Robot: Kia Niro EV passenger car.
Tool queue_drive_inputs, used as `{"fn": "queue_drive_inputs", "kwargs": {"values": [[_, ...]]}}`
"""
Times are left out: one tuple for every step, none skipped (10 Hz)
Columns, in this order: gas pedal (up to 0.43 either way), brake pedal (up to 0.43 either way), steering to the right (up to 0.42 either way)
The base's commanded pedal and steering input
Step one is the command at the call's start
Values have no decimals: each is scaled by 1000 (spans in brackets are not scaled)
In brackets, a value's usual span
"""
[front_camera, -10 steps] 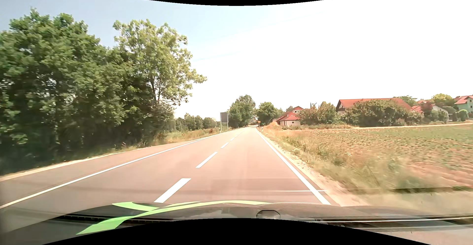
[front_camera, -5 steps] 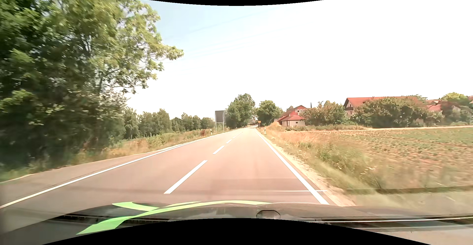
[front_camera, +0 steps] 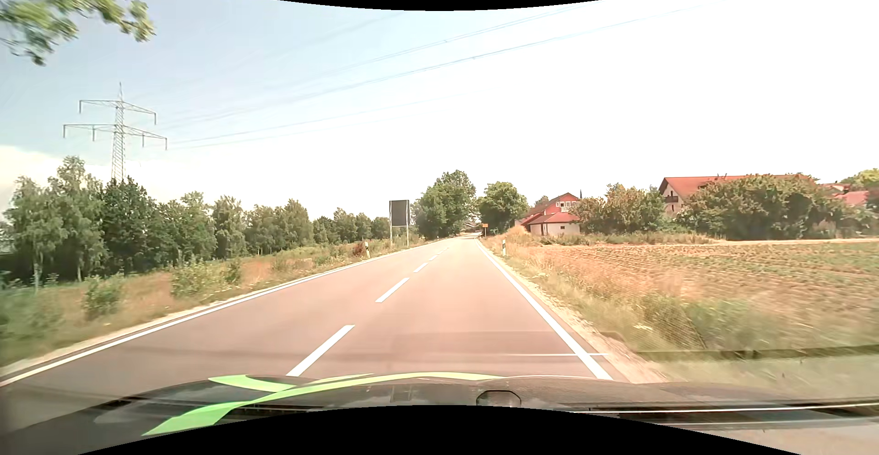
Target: Follow the waypoints while adhering to traffic rules and regulations
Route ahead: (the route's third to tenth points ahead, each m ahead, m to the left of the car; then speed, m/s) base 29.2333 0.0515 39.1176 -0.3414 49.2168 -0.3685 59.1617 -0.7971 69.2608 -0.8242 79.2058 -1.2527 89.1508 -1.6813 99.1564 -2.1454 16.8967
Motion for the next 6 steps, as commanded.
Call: {"fn": "queue_drive_inputs", "kwargs": {"values": [[98, 0, -10], [98, 0, -9], [110, 0, -10], [110, 0, -9], [110, 0, -8], [110, 0, -5]]}}
